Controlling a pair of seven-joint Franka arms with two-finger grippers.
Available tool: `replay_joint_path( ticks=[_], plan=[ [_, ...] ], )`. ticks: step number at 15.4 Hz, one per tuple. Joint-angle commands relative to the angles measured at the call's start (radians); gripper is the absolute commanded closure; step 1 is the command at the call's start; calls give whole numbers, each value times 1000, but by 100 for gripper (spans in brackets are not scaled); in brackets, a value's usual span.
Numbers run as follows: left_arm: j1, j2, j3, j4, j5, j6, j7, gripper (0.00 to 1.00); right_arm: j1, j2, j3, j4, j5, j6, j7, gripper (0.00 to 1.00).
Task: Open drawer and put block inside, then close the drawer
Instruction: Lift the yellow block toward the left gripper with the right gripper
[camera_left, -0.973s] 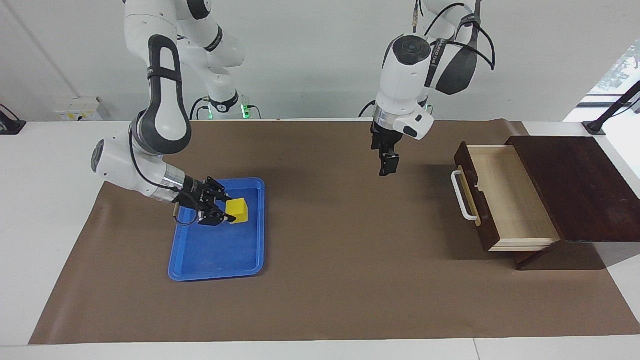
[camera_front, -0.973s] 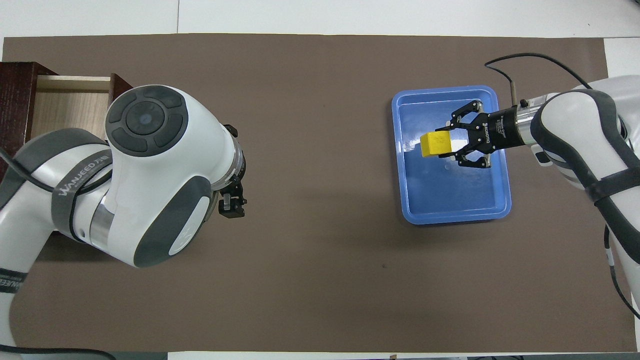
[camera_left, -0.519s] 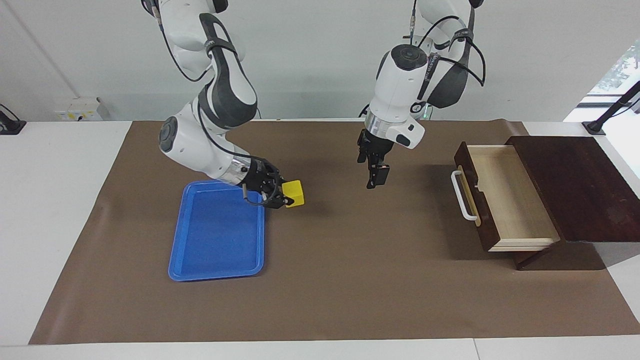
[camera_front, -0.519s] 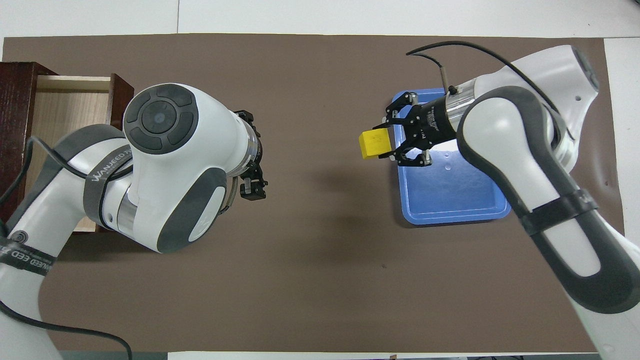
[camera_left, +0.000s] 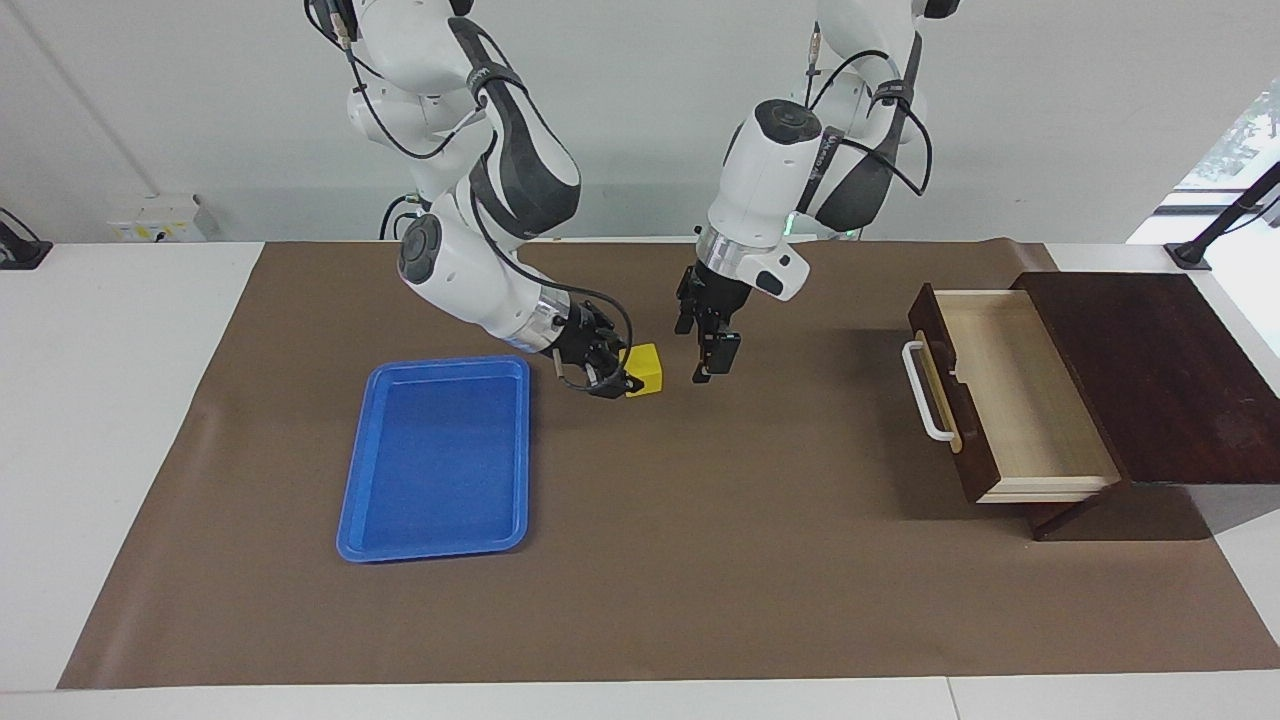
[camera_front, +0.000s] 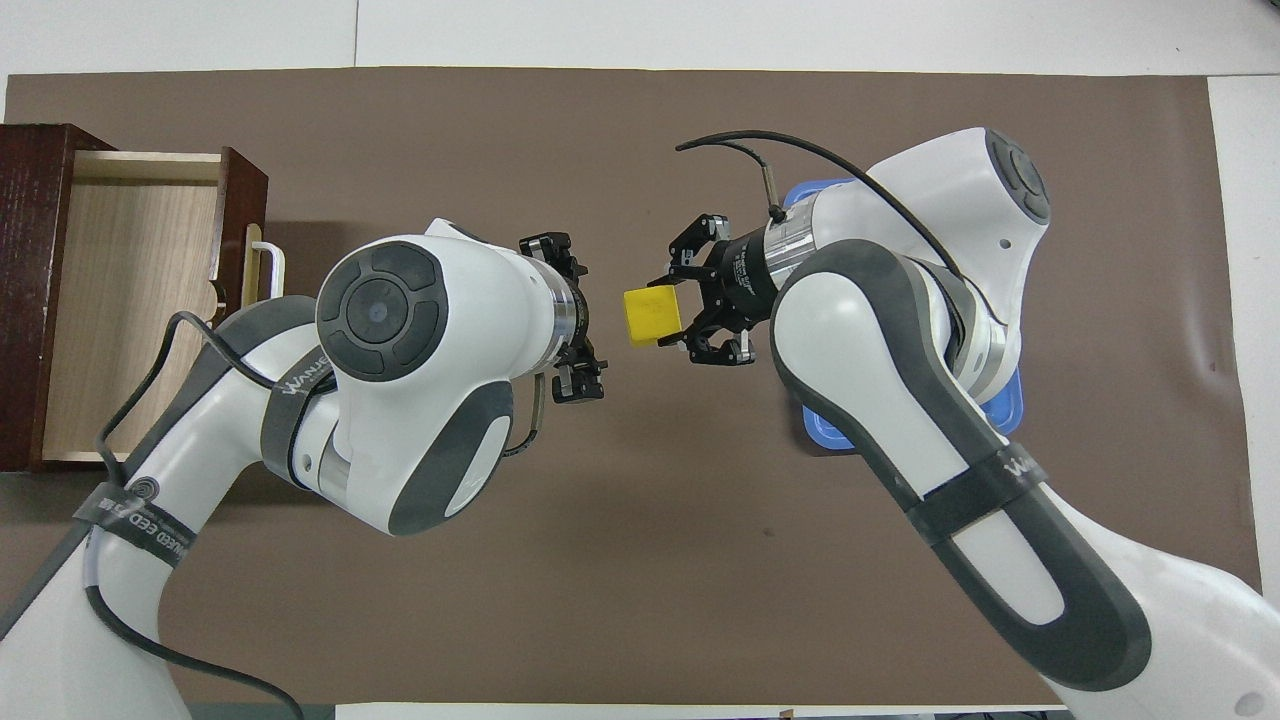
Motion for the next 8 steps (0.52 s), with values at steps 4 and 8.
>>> replay_joint_path(
  ticks=[4, 8],
  plan=[
    [-30, 7, 13, -15, -15, 74, -68, 0, 8, -2, 1, -9, 24, 34, 57, 100],
    [-30, 28, 15, -16, -15, 135, -126, 0, 19, -1, 1, -7, 33, 37, 66, 100]
  ],
)
